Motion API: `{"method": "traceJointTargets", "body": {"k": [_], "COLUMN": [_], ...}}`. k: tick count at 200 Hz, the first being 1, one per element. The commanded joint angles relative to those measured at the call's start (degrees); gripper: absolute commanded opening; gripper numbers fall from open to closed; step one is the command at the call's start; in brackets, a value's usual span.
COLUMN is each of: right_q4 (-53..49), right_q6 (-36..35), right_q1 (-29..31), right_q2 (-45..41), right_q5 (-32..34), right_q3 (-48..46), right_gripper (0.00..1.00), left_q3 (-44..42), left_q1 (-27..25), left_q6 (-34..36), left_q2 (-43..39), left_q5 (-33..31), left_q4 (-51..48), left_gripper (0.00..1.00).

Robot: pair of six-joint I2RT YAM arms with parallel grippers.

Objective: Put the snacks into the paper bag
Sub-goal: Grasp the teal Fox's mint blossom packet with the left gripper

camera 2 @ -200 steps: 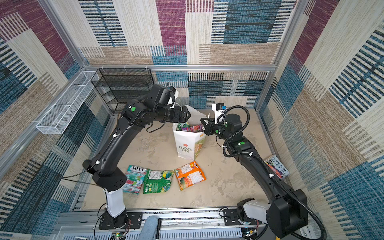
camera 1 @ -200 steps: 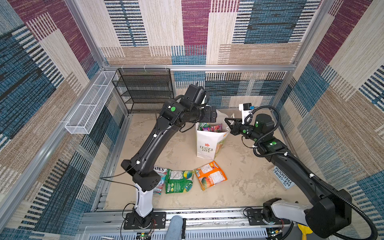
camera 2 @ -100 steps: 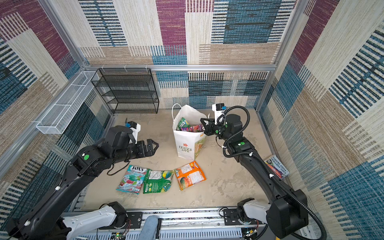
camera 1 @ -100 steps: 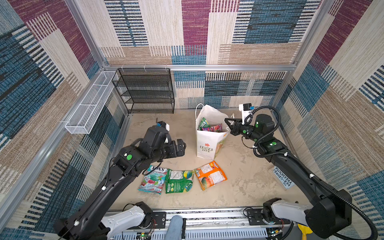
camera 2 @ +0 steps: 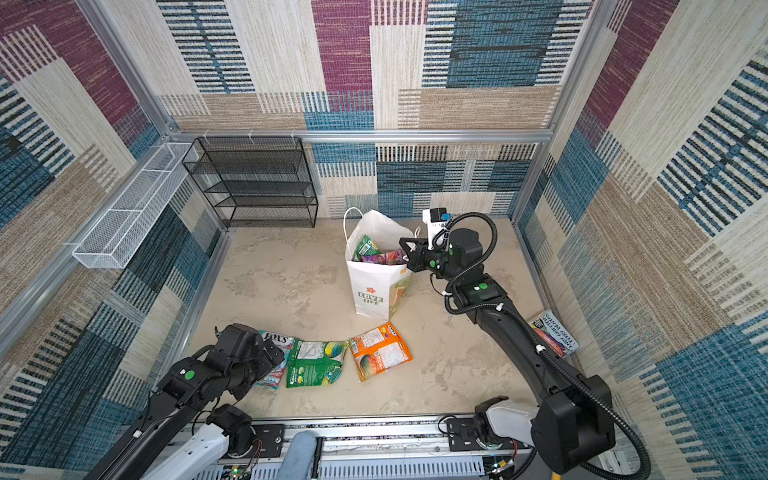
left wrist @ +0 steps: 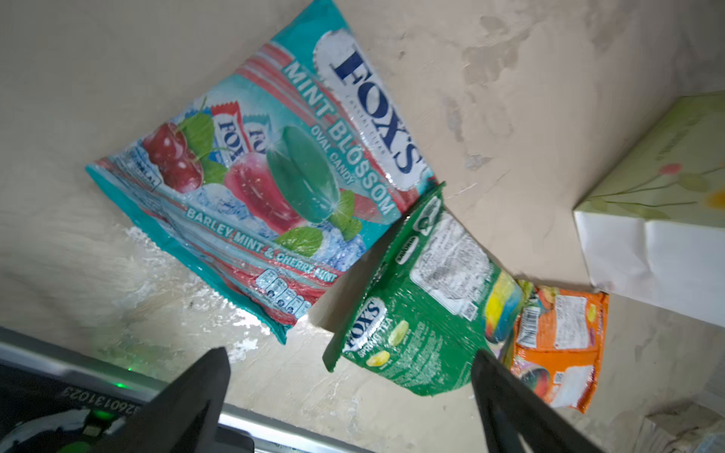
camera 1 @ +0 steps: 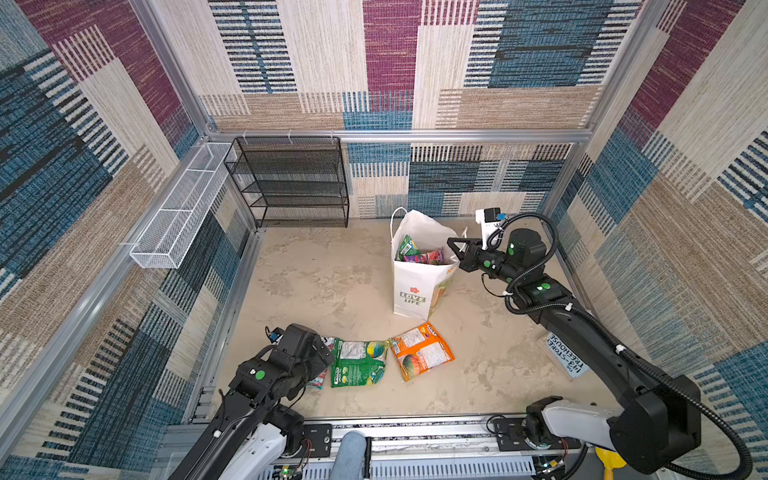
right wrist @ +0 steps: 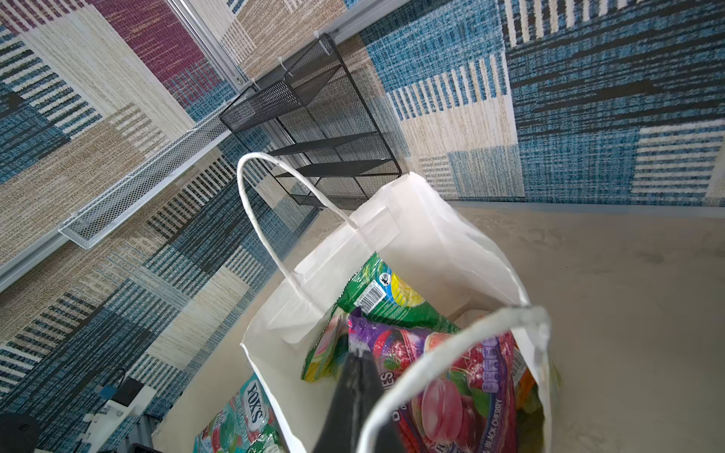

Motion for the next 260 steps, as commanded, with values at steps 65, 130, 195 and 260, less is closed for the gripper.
{"method": "traceJointTargets", "body": {"k": [65,130,195,260], "right_q4": [1.55,1.44,1.27,1.30], "right_q6": [0.71,0.76,1.00,0.96], "right_q1": [0.00,-0.01,0.03,-0.01], "right_q2": [0.20,0.38,0.34,-0.04], "right_q5": [-0.51,-0.27,-0.23,0.10], "right_q3": [0.17,0.25,0.27,-0.04], "right_gripper": [0.00,0.00,0.00,0.00], "left_q3": [-15.05,-18.72,-18.77,-18.82], "left_q1": [5.55,7.64,8.51,8.74], "left_q6": [-12.45,-13.67,-13.61,-13.96], "left_q2": [-0.54,3.61,8.52,8.45], "left_q5": [4.40,4.34,2.95,2.93], "left_q4": [13.63,19.73,24.93,29.51], "left_gripper": [0.99,0.90,0.68,0.30]}}
